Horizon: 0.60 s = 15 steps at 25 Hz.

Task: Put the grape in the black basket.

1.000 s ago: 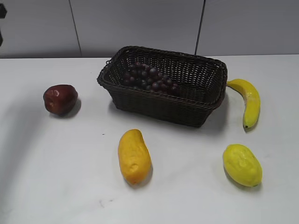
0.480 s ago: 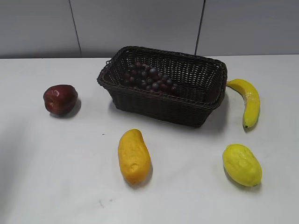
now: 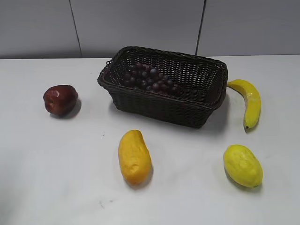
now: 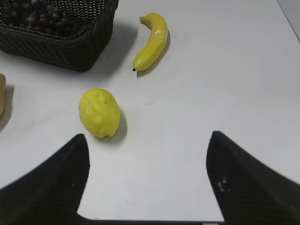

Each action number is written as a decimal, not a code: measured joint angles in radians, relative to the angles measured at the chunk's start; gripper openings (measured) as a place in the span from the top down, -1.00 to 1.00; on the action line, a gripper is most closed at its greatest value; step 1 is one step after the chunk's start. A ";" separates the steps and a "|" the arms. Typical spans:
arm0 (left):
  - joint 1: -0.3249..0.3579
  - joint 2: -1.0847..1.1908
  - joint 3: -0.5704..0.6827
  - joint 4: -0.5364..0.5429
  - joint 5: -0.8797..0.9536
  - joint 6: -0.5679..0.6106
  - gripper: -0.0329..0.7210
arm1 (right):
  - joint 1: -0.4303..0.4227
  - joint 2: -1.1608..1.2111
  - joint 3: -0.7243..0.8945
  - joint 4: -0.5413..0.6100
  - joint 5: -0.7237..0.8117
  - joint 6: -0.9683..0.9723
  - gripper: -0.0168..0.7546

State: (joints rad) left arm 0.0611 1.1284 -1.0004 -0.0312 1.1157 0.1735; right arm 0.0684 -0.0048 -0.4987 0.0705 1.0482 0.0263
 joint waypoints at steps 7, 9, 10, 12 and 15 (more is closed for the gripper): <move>0.000 -0.202 0.250 -0.001 -0.042 0.000 -0.58 | 0.000 0.000 0.000 0.000 0.000 0.000 -0.57; 0.000 -0.263 0.310 -0.004 -0.048 0.001 -0.57 | 0.000 0.000 0.000 0.000 0.000 0.000 -0.57; 0.000 -0.290 0.341 -0.005 -0.054 0.002 -0.57 | 0.000 0.000 0.000 0.000 0.000 0.000 -0.57; 0.000 -0.356 0.393 -0.013 -0.065 0.002 -0.57 | 0.000 0.000 0.000 0.000 0.000 0.000 -0.57; 0.000 -0.454 0.460 -0.026 -0.072 0.003 -0.56 | 0.000 0.000 0.000 0.000 0.000 0.000 -0.57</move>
State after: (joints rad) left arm 0.0611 0.6745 -0.5400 -0.0572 1.0439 0.1767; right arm 0.0684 -0.0048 -0.4987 0.0705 1.0482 0.0263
